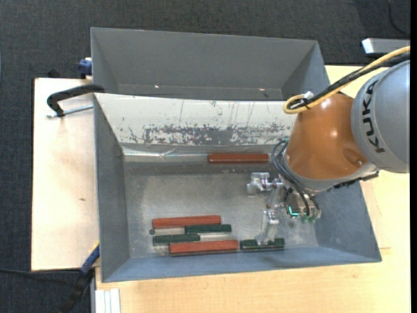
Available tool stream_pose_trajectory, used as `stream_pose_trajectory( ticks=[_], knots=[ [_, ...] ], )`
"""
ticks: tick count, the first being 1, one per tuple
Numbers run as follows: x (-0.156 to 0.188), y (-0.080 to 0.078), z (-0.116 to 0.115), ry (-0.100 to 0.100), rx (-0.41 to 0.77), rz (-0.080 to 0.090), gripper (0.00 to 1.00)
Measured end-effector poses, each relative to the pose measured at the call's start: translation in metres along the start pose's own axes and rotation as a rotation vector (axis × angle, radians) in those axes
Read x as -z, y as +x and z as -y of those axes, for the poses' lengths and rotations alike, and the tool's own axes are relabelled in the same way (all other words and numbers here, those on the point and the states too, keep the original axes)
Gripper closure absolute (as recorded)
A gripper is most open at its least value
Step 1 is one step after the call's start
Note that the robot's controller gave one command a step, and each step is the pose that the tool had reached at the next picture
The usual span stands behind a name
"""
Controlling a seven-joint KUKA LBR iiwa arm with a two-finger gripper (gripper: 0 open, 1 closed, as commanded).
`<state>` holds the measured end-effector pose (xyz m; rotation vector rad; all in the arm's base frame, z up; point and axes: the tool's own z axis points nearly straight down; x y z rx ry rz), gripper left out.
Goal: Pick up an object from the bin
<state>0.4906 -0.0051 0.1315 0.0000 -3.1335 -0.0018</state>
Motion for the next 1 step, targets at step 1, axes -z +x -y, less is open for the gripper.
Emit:
stream_pose_trajectory(
  ticks=[1],
  knots=[
    [0.0043, -0.002, 0.0, 0.0, 0.0, 0.009, 0.0]
  ],
)
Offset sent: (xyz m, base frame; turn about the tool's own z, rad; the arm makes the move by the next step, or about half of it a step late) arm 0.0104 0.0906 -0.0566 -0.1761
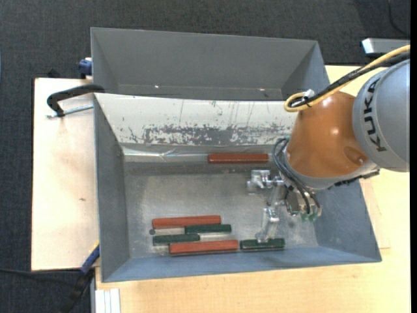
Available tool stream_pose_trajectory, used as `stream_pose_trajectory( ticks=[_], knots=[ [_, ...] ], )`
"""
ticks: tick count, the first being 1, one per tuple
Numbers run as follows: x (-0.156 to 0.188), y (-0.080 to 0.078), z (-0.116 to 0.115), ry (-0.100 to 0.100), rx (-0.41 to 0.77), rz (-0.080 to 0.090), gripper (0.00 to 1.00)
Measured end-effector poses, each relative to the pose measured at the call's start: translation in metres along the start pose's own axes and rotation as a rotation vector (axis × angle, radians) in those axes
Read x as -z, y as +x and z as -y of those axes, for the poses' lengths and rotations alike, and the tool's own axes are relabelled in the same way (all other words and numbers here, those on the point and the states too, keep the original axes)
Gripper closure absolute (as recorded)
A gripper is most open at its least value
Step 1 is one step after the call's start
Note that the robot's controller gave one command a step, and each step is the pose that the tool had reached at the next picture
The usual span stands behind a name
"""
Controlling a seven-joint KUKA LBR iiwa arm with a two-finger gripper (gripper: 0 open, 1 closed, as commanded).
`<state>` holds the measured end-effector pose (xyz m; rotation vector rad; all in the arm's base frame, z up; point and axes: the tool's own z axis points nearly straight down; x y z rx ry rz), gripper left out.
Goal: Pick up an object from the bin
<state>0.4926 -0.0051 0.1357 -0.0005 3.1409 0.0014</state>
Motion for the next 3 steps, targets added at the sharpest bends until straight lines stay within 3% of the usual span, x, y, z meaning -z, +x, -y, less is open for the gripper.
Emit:
stream_pose_trajectory(
  ticks=[2, 3],
  knots=[
    [-0.049, -0.004, -0.082, -0.001, 0.1, -0.004, 0.0],
    [-0.063, -0.006, -0.085, 0.0, 0.043, -0.004, 1.0]
  ],
)
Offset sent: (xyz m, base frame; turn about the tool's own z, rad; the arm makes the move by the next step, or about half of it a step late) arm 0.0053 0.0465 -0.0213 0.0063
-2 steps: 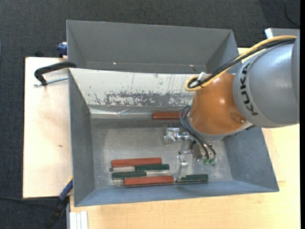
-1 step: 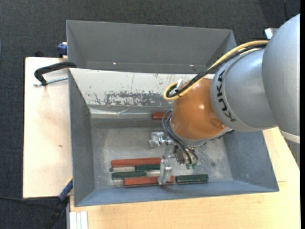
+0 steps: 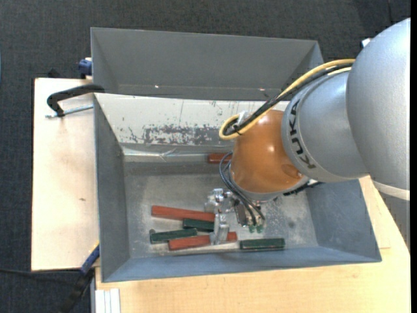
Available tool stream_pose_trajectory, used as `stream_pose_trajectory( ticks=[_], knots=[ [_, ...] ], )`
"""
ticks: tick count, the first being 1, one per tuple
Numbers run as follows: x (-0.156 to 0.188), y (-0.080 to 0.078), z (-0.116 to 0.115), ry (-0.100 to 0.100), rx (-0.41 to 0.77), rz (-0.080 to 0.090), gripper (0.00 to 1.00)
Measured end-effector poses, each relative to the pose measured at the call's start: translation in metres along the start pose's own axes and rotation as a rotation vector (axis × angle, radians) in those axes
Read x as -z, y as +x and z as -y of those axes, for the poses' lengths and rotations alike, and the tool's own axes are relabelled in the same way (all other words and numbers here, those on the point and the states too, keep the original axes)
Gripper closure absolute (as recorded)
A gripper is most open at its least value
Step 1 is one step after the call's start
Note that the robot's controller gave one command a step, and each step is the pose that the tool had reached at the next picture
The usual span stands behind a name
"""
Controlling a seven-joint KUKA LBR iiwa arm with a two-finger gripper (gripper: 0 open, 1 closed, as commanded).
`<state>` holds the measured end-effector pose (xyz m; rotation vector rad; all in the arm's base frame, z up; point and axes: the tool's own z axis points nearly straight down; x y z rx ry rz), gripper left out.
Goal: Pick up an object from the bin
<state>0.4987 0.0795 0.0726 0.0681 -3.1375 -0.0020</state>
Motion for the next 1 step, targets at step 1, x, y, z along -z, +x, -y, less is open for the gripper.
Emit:
stream_pose_trajectory(
  ticks=[1],
  knots=[
    [0.0, 0.0, 0.0, 0.0, 0.001, 0.0, 1.0]
  ],
)
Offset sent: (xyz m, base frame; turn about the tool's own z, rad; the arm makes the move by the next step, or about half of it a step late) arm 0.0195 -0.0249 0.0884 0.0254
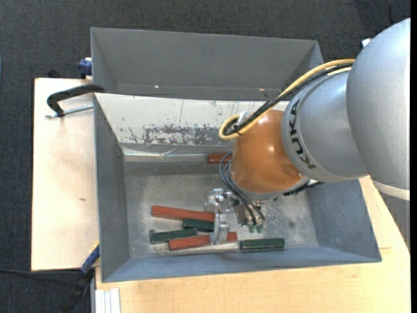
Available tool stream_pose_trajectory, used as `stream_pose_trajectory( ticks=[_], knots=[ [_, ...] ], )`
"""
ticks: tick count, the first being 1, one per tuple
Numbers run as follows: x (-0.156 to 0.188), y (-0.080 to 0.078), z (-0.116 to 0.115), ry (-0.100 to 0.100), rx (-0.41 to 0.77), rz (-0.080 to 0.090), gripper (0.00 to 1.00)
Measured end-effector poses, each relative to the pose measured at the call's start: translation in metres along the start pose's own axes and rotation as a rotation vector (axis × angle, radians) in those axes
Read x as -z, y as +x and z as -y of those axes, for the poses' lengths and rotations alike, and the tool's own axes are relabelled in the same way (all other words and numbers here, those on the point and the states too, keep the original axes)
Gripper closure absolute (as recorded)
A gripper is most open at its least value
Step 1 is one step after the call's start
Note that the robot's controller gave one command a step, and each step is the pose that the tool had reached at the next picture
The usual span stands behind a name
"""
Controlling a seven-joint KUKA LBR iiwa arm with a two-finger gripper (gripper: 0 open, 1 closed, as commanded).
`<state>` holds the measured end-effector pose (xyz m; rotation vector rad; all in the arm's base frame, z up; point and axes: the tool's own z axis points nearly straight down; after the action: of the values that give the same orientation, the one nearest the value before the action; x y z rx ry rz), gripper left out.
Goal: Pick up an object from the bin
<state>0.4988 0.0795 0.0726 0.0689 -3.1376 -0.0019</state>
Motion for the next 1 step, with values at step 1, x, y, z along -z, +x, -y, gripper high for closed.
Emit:
stream_pose_trajectory(
  ticks=[1],
  knots=[
    [0.0892, -0.0193, 0.025, 0.0, -0.026, 0.008, 1.0]
  ],
)
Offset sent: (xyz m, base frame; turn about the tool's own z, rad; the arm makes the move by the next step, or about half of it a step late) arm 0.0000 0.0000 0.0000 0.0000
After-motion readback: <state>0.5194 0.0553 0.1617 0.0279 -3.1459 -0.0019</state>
